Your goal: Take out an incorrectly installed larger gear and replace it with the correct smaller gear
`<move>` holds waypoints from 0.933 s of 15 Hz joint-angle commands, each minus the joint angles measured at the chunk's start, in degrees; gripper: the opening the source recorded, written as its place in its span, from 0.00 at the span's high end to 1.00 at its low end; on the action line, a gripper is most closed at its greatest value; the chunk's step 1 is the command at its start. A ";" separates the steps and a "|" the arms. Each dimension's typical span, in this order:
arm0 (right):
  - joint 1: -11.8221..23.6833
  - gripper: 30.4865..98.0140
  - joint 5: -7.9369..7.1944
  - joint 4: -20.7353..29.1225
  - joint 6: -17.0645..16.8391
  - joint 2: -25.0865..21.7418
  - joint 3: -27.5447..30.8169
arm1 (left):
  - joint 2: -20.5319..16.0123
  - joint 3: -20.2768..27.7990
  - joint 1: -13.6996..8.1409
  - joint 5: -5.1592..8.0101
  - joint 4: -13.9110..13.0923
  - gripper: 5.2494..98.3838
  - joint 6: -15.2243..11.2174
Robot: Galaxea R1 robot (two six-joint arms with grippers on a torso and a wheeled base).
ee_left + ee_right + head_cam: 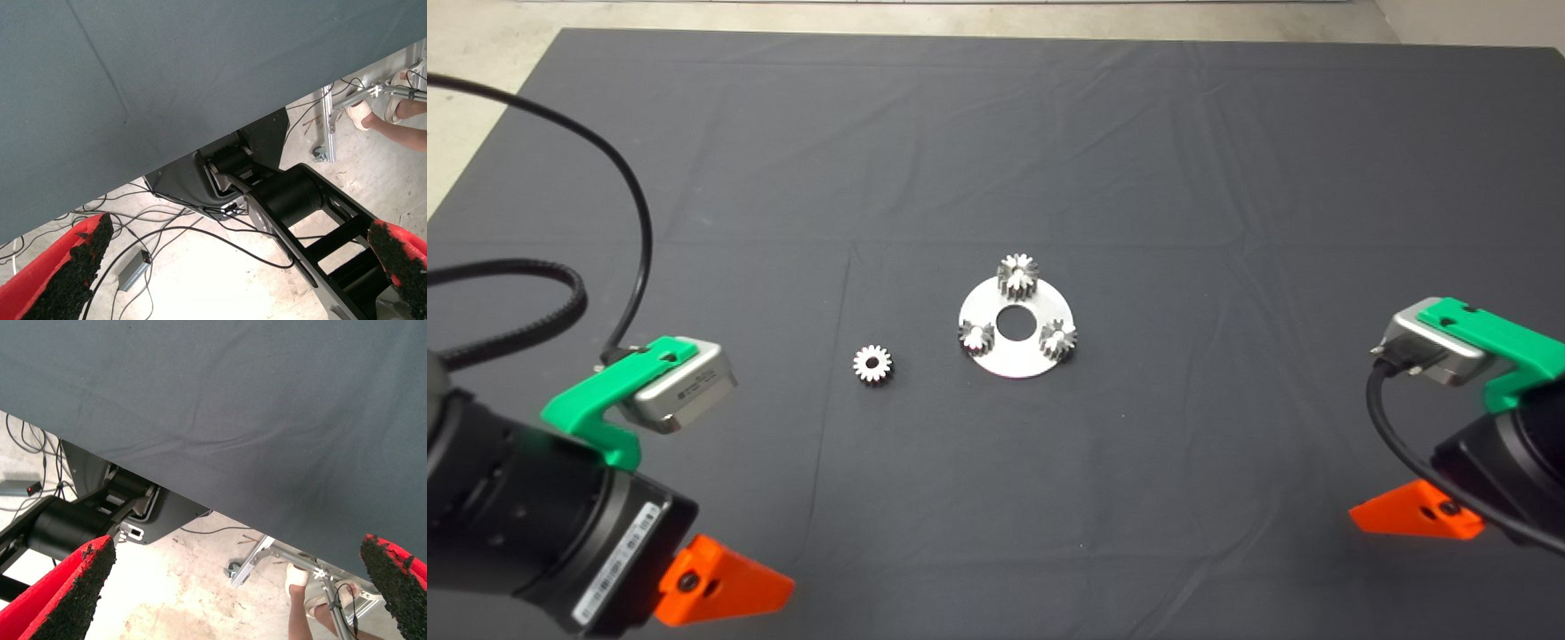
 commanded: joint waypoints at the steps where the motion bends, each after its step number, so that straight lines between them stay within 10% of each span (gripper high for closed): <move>1: 0.47 0.02 0.07 -0.03 -2.29 1.16 -4.61 | -0.09 0.42 -0.61 -0.06 -0.77 0.00 0.00; 14: -11.86 0.02 0.20 -19.10 -22.65 32.96 -45.07 | -0.09 0.42 -0.61 0.38 -0.77 0.00 -0.09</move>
